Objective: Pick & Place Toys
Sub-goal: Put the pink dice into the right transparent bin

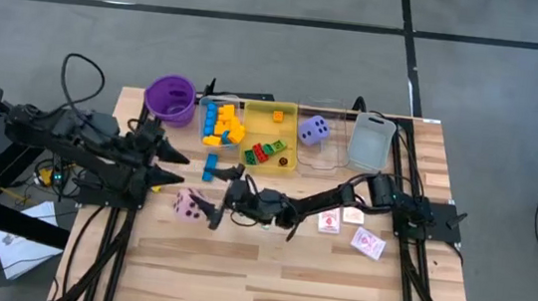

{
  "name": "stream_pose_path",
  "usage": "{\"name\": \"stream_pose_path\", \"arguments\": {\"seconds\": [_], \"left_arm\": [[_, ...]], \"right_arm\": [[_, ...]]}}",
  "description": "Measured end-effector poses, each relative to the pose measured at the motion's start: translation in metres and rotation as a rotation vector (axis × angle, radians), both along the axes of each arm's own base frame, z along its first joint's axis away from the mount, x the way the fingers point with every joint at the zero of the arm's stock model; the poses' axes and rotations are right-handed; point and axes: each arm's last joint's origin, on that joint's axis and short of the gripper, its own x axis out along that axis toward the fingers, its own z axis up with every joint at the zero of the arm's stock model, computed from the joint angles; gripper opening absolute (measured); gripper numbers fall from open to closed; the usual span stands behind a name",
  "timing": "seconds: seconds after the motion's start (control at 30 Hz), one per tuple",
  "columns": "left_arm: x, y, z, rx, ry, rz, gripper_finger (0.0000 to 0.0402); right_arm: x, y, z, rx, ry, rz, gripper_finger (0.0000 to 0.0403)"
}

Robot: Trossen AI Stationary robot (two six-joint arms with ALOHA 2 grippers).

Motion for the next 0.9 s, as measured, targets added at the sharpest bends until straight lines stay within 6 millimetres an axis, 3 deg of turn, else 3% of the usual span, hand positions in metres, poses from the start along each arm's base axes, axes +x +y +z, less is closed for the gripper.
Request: {"name": "stream_pose_path", "arguments": {"seconds": [0.27,0.53,0.77,0.9], "left_arm": [[-0.013,0.004,-0.036,0.137,0.421,0.013,0.0296],[0.002,0.000,-0.085,0.240,0.660,-0.018,0.0296],[0.013,-0.003,-0.143,0.245,0.792,-0.014,0.0296],[0.017,-0.006,-0.159,0.137,0.853,-0.017,0.0296]], "right_arm": [[0.006,-0.002,0.023,0.074,0.153,0.008,0.0392],[-0.014,-0.003,0.043,0.106,0.514,0.091,0.0392],[-0.019,-0.005,0.040,0.204,0.607,0.216,0.0392],[-0.017,-0.007,0.034,0.236,0.636,0.295,0.0392]]}}
